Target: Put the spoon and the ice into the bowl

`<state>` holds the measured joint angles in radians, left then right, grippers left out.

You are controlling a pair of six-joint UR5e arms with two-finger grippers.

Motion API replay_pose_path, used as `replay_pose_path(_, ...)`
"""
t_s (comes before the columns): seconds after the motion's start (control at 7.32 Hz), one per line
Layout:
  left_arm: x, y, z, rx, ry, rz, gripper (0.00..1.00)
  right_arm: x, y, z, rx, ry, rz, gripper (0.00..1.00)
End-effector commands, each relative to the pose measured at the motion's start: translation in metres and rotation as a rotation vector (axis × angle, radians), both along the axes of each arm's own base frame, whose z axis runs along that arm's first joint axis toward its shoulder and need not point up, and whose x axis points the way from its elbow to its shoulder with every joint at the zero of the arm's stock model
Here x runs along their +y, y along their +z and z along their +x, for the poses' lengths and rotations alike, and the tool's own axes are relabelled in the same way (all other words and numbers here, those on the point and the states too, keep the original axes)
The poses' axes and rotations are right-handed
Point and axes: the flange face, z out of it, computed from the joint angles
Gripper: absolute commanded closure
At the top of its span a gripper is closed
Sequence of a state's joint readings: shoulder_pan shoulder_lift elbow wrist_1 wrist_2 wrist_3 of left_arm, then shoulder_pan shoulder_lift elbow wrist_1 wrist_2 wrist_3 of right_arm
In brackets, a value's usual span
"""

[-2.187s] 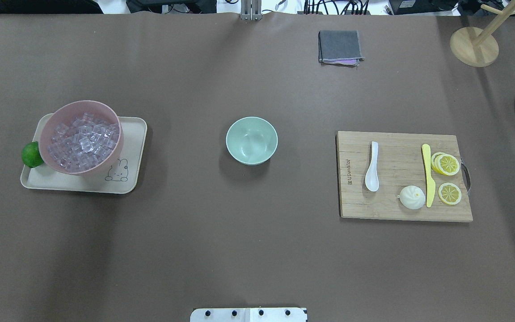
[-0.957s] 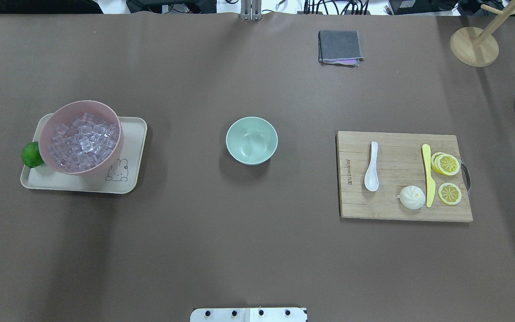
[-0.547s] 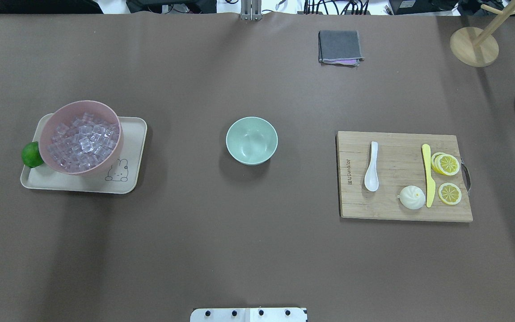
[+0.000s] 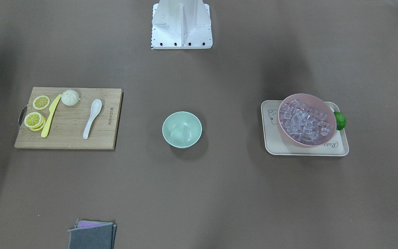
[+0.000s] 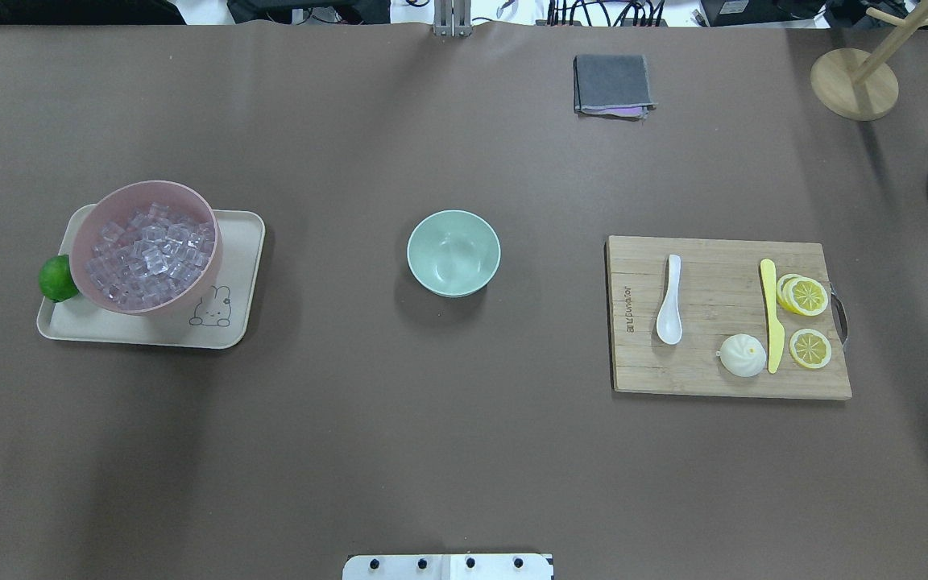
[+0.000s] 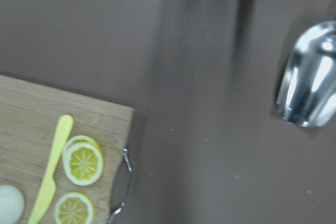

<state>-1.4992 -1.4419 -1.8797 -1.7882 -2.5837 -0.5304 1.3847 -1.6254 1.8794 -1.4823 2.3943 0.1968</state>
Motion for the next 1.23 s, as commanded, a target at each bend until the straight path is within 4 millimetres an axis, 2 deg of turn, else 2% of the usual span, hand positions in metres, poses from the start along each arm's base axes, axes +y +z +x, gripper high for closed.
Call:
replay_pose_path(0.0,-0.038,-0.054,0.052,0.038,-0.004,-0.075,0.02,-0.006,-0.047,-0.106,-0.032,0.026,-0.045,0.04)
replay_pose_path(0.14,-0.051,-0.081,0.089,0.058,-0.003,-0.142,0.02,-0.005,-0.068,-0.143,-0.055,0.041,-0.072,0.04)
replay_pose_path(0.27,-0.060,-0.101,0.124,0.037,-0.004,-0.159,0.02,0.005,-0.089,-0.178,-0.064,0.068,-0.112,0.05)
replay_pose_path(0.41,-0.067,-0.113,0.172,-0.018,-0.019,-0.179,0.02,0.023,-0.106,-0.220,-0.043,0.099,-0.128,0.08)
replay_pose_path(0.55,-0.066,-0.121,0.210,-0.045,-0.010,-0.191,0.03,0.032,-0.115,-0.252,-0.031,0.099,-0.129,0.14)
replay_pose_path(0.68,-0.069,-0.118,0.228,-0.055,0.011,-0.202,0.03,0.037,-0.126,-0.280,-0.027,0.100,-0.119,0.14)
replay_pose_path(0.82,-0.066,-0.115,0.241,-0.062,0.009,-0.230,0.08,0.042,-0.133,-0.298,-0.034,0.107,-0.144,0.14)
replay_pose_path(0.96,-0.064,-0.115,0.259,-0.065,0.035,-0.236,0.10,0.045,-0.133,-0.307,-0.031,0.099,-0.152,0.15)
replay_pose_path(1.09,-0.073,-0.114,0.268,-0.070,0.040,-0.240,0.10,0.051,-0.140,-0.325,-0.037,0.123,-0.185,0.15)
